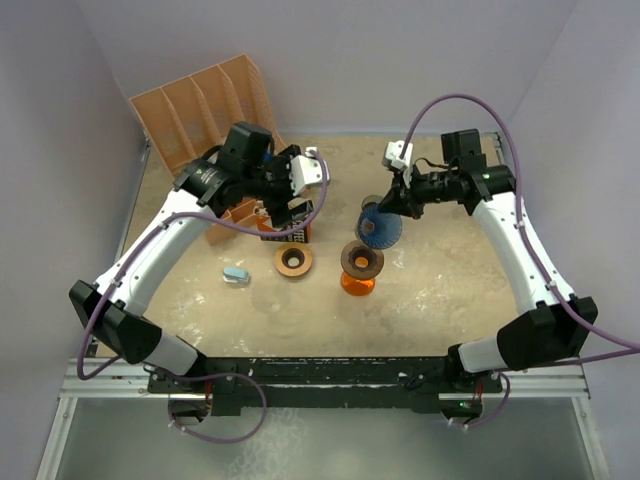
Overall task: Place the coffee filter in the dripper
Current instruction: Pick up the coffee dripper from the center of the board, then place the coffee dripper on the coffee server.
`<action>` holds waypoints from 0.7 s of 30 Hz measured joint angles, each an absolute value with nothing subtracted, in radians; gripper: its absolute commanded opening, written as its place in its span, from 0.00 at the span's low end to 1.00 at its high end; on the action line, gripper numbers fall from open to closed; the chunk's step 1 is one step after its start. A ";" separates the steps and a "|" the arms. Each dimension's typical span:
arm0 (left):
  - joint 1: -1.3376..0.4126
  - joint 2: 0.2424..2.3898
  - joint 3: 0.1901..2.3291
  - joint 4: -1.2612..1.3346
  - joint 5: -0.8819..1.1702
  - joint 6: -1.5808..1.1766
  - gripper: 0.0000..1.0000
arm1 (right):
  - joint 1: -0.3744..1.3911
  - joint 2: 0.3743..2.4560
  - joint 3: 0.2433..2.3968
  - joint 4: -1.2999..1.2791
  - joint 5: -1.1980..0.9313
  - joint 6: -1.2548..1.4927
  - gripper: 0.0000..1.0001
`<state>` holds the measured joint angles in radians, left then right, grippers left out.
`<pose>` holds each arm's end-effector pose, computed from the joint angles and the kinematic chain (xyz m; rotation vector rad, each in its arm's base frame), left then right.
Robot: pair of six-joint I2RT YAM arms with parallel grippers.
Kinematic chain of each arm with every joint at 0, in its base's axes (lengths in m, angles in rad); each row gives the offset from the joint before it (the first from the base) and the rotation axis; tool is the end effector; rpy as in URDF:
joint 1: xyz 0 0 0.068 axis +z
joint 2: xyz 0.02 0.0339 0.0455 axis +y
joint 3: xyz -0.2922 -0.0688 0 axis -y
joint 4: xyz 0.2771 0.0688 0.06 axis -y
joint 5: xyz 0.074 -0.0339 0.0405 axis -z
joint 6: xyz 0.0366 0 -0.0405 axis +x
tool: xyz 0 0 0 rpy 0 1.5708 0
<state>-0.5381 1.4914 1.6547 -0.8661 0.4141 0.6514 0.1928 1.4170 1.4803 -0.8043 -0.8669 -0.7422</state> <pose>0.2866 -0.1882 0.4395 1.4255 1.7209 -0.4081 0.3088 0.0887 0.4137 -1.2954 1.6398 0.6675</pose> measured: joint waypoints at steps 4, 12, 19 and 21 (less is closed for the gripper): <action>-0.572 1.493 1.655 -0.902 0.394 0.679 0.80 | 0.236 1.413 1.454 -0.806 -0.873 -0.736 0.00; -0.586 1.493 1.655 -0.929 0.386 0.705 0.79 | 0.276 1.413 1.431 -0.812 -0.869 -0.703 0.00; -0.604 1.493 1.655 -0.939 0.378 0.723 0.79 | 0.288 1.414 1.430 -0.815 -0.822 -0.671 0.00; -0.609 1.493 1.655 -0.939 0.378 0.726 0.79 | 0.289 1.414 1.430 -0.818 -0.810 -0.664 0.00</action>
<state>-0.6090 1.4929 1.6547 -0.9386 0.3779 0.7258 0.2890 1.4136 1.4300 -0.8181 -0.8101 -0.6640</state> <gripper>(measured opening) 0.790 0.022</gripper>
